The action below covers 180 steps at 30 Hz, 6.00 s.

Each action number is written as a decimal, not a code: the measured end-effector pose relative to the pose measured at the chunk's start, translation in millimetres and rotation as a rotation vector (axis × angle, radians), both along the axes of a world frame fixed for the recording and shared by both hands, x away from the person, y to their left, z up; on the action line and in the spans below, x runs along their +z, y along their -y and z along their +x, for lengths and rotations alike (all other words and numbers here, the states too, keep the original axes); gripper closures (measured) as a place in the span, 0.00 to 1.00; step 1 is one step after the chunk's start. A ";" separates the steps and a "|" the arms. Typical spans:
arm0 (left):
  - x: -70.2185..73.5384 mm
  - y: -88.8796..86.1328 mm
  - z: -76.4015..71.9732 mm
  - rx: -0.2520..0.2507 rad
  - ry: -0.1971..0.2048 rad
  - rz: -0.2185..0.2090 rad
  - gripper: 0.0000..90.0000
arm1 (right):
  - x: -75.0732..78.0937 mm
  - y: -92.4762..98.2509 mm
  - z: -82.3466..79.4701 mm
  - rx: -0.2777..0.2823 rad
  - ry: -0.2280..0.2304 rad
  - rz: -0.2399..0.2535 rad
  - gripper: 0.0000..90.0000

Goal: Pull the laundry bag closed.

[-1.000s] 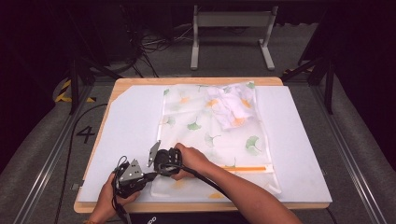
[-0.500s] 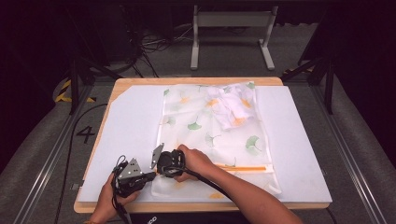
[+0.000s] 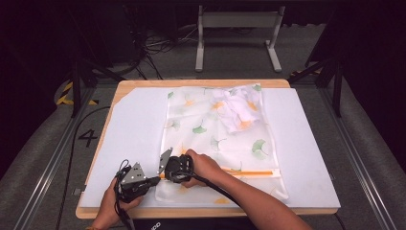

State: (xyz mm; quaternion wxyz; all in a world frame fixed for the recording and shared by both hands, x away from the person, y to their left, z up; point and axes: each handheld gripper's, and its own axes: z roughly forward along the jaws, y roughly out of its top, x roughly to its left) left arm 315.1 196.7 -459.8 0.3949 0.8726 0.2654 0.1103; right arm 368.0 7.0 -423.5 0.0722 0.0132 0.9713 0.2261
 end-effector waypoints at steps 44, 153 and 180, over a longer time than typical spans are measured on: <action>0.1 -0.4 0.7 -0.007 0.000 0.002 1.00 | 2.3 43.6 -1.6 -0.043 -0.015 -0.018 0.94; -0.2 -2.1 2.7 -0.011 -0.017 -0.012 1.00 | 8.6 172.5 -3.6 -0.172 -0.031 -0.055 0.94; -0.4 -2.0 2.2 -0.011 -0.015 -0.012 1.00 | 10.5 201.6 -7.0 -0.217 -0.032 -0.059 0.94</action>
